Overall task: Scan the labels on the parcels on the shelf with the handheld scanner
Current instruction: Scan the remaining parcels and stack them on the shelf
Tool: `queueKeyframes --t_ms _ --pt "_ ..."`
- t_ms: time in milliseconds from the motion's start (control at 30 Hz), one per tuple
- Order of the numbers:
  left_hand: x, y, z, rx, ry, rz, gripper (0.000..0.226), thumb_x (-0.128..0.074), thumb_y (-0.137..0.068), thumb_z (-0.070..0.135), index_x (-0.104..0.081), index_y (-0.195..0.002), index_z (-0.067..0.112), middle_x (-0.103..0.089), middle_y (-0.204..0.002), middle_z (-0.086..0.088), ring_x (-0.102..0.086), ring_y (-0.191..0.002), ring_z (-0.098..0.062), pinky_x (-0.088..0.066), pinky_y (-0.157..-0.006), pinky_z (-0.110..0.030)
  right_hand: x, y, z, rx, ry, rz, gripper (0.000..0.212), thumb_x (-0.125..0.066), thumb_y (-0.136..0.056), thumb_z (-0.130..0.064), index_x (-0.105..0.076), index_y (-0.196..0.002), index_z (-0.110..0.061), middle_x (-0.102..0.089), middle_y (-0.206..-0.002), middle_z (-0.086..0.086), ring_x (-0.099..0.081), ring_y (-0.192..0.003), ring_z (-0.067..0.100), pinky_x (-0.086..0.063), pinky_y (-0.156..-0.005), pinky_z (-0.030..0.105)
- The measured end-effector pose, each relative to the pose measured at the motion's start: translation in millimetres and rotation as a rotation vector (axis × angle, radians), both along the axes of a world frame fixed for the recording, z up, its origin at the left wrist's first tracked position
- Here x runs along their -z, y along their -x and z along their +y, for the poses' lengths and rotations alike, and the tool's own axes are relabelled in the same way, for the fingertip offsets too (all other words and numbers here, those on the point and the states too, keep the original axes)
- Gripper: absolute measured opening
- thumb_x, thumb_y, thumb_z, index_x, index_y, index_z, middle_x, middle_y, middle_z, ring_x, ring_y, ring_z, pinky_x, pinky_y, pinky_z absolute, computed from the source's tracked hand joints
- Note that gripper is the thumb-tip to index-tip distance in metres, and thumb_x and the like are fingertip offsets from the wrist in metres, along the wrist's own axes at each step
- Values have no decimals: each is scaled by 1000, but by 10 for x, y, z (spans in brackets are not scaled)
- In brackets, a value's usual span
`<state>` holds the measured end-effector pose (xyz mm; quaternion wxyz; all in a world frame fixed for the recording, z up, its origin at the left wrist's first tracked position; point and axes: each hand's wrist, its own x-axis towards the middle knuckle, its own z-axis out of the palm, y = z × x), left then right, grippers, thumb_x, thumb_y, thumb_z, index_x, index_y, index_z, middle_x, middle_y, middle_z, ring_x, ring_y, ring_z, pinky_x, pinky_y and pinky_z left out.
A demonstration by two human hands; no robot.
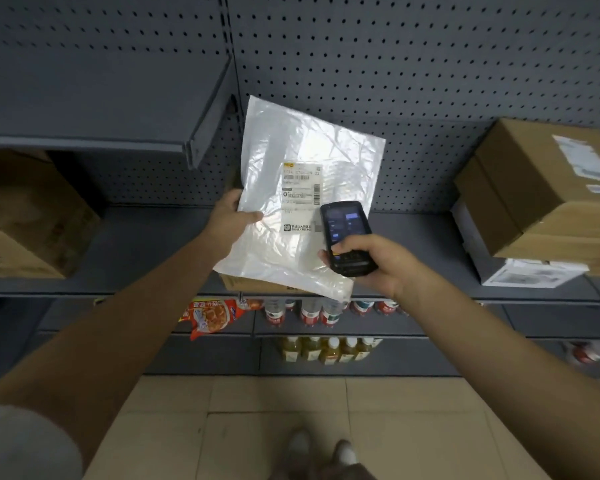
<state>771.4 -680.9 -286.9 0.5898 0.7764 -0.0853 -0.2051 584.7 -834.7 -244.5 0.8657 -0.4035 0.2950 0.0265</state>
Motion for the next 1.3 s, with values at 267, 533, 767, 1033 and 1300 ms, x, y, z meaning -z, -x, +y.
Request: queueKeyframes --t_ms 267,533,767,1033,1300 --pt "-40 641 -310 40 164 11 39 -64 -88 -1 -56 -124 12 -68 -101 3 -66 -91 -14 -56 -79 -31 -160 788 17 -77 -65 -8 32 -57 -79 6 -56 -111 3 -63 -104 22 -71 -74 20 -57 -60 24" --pt "-7 1234 -660 -11 218 97 27 -64 -87 -3 -64 -110 11 -71 -98 -2 -67 -93 -23 -56 -84 -39 -417 1537 -100 -95 -19 -119 56 -58 -75 12 -47 -128 2 -67 -97 23 -68 -87 31 -56 -79 39" --pt "99 1562 -758 15 243 163 28 -63 -87 -4 -65 -112 8 -68 -112 -18 -65 -102 -34 -52 -92 -49 -567 1787 -210 -53 -89 -170 57 -57 -74 14 -46 -130 8 -62 -110 24 -71 -81 30 -58 -70 36" --pt "52 1564 -899 32 235 178 29 -64 -87 -2 -64 -114 8 -68 -112 -16 -64 -101 -32 -52 -93 -47 -657 1828 -262 -20 -132 -164 53 -53 -77 17 -46 -129 7 -59 -114 26 -71 -75 31 -59 -62 32" --pt "53 1534 -993 52 245 177 22 -64 -86 -5 -66 -97 15 -67 -117 -19 -64 -106 -32 -49 -99 -51 -658 1827 -349 15 -85 -151 60 -58 -74 17 -44 -131 6 -55 -127 32 -71 -77 33 -57 -59 31"
